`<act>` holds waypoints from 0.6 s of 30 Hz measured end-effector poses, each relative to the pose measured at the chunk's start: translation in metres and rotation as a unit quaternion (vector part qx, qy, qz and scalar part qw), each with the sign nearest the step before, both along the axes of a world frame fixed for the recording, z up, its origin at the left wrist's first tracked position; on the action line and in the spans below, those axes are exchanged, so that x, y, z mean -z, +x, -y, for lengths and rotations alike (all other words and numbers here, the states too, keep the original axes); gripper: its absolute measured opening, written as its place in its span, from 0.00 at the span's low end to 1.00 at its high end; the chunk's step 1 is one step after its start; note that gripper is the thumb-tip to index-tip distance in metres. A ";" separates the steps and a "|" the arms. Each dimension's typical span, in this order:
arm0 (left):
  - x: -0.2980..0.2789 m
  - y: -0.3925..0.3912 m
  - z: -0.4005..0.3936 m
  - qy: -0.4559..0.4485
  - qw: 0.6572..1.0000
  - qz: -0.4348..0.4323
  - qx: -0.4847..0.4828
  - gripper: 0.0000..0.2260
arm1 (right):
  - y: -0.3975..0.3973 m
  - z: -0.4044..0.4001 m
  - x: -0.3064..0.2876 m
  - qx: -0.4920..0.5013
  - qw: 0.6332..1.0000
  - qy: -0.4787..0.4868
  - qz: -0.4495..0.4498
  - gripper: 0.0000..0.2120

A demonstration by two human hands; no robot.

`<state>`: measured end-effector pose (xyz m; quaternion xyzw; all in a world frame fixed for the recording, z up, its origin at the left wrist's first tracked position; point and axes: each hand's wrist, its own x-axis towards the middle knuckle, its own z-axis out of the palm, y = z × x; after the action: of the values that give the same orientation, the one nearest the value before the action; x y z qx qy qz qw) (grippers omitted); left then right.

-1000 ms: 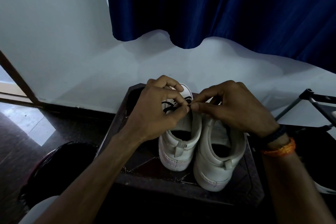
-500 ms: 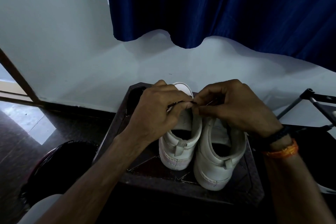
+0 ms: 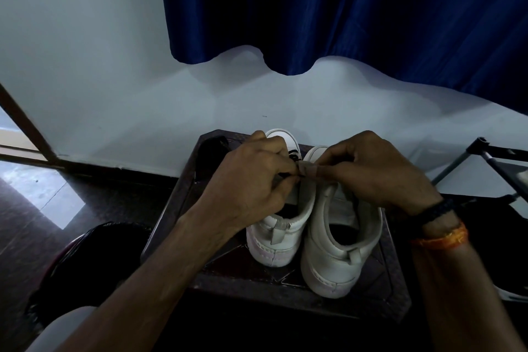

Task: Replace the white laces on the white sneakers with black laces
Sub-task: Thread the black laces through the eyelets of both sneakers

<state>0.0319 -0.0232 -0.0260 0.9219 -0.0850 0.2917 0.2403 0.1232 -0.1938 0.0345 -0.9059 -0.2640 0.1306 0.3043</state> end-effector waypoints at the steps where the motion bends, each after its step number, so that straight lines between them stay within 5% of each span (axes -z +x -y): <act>1: 0.000 -0.001 0.001 -0.004 1.000 0.001 -0.004 0.14 | 0.001 0.001 0.001 0.005 1.000 0.009 -0.011 0.06; 10: 0.001 0.000 0.007 -0.078 0.996 0.002 -0.041 0.05 | 0.004 0.005 0.001 0.006 0.973 0.137 -0.188 0.04; 18: 0.001 0.000 0.006 -0.089 0.996 0.004 -0.027 0.05 | 0.006 0.005 0.004 0.010 0.961 0.158 -0.229 0.06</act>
<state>0.0316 -0.0291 -0.0273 0.8977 -0.0346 0.3082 0.3131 0.1294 -0.1988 0.0308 -0.7949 -0.1956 0.2883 0.4968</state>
